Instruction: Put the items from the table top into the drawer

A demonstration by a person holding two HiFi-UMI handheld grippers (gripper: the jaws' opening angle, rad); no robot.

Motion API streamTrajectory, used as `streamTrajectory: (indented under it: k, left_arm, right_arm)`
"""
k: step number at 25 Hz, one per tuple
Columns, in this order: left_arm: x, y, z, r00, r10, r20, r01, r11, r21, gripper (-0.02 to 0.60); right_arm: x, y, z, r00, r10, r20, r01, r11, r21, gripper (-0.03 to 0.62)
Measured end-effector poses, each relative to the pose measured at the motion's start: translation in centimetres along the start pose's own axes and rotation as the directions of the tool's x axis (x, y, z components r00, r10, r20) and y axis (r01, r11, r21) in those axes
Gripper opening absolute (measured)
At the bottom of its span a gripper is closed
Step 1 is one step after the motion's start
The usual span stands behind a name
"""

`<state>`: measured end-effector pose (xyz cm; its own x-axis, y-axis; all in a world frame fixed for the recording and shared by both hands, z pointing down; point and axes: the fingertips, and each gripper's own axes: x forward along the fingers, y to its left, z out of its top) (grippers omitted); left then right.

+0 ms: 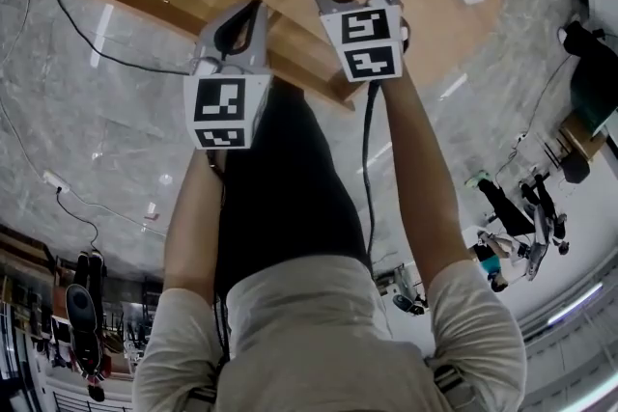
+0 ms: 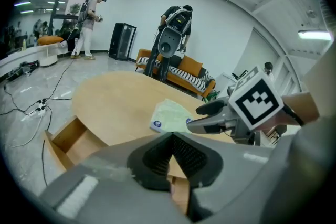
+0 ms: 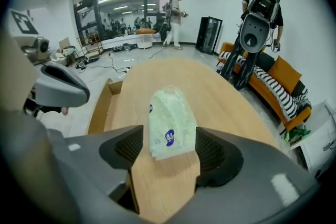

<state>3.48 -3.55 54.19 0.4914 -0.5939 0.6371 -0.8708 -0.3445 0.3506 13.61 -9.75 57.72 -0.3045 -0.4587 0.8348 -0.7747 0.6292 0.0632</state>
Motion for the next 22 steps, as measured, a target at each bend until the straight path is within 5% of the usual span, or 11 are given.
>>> streamTrajectory:
  k: [6,7,8,9,22]
  left_arm:
    - [-0.6,1.1,-1.1,1.0,0.021,-0.005,-0.021,0.999,-0.04,0.02]
    - [-0.7,1.2,-1.3,1.0,0.024,-0.005,-0.024,0.999,-0.045,0.02]
    - [-0.8,1.2,-1.5,1.0,0.027,-0.005,-0.027,0.998,-0.051,0.02]
    - [-0.9,1.2,-1.6,1.0,0.029,-0.004,-0.03,0.998,-0.057,0.02]
    - [-3.8,3.4,-2.3,0.994,0.108,0.034,-0.103,0.986,-0.133,0.02]
  right_arm:
    - [2.8,-1.1,-0.4,0.997,-0.02,-0.071,0.017,0.999,-0.034,0.319]
    - [2.8,-1.2,-0.3,0.997,-0.026,-0.069,0.023,0.999,-0.044,0.228]
    - [2.6,-1.1,0.0,0.998,-0.028,-0.059,0.024,0.998,-0.059,0.033]
    - [2.4,-0.8,0.3,0.999,-0.022,-0.044,0.019,0.997,-0.074,0.009]
    - [-0.1,7.2,3.9,0.992,0.107,0.069,-0.098,0.987,-0.124,0.008]
